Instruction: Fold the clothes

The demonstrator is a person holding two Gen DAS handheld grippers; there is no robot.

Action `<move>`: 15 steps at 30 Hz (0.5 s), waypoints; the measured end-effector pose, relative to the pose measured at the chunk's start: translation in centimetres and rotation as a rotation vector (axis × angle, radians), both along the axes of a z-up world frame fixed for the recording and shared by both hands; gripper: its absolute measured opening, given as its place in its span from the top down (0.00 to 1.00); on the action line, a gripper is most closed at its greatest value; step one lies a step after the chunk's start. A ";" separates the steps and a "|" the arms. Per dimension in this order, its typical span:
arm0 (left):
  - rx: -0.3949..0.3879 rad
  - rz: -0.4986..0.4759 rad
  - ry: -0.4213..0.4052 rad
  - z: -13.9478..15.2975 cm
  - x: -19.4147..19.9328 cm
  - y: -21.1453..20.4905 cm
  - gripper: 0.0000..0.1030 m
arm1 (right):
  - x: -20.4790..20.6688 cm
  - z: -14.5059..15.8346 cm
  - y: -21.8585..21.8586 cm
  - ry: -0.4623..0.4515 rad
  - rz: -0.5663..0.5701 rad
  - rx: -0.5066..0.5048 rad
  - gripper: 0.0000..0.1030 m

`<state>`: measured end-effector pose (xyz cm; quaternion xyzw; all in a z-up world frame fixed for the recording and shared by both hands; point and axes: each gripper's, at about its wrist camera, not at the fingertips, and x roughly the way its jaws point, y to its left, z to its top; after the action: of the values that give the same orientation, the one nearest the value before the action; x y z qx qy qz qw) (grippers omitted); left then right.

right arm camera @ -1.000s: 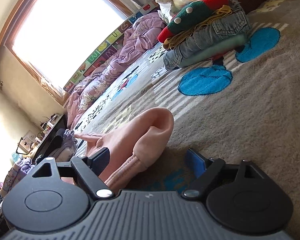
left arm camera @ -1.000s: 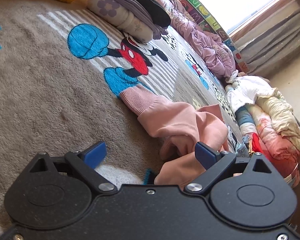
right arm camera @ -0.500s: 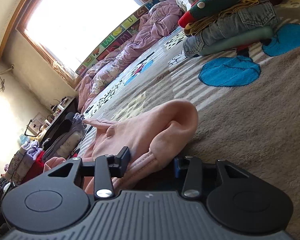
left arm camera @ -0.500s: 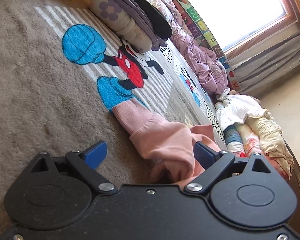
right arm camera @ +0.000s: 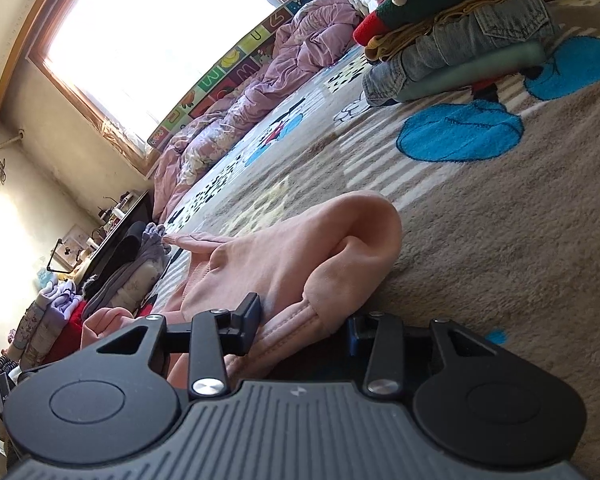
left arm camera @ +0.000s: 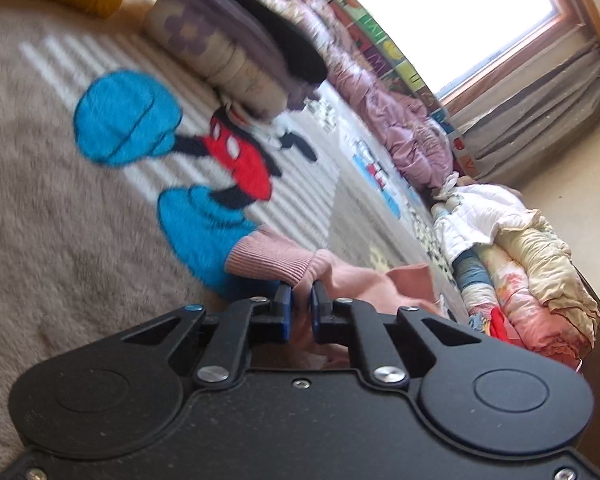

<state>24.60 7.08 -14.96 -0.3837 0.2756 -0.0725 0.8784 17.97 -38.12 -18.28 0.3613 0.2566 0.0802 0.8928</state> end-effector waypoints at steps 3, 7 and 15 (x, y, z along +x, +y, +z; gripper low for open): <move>0.015 0.023 -0.058 1.4 -0.8 0.7 0.94 | 0.0 0.0 -0.1 0.000 -0.001 0.007 0.59; 0.020 0.080 -0.104 2.7 -1.9 2.4 0.95 | 0.1 0.0 -0.1 0.000 -0.004 0.017 0.59; 0.008 0.224 -0.103 3.0 -4.2 6.5 0.95 | -0.2 -0.2 -0.7 -0.005 -0.027 0.064 0.61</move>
<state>20.38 13.53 -11.98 -0.4044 0.1859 0.0077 0.8955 17.73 -38.82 -18.49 0.3931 0.2468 0.0773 0.8824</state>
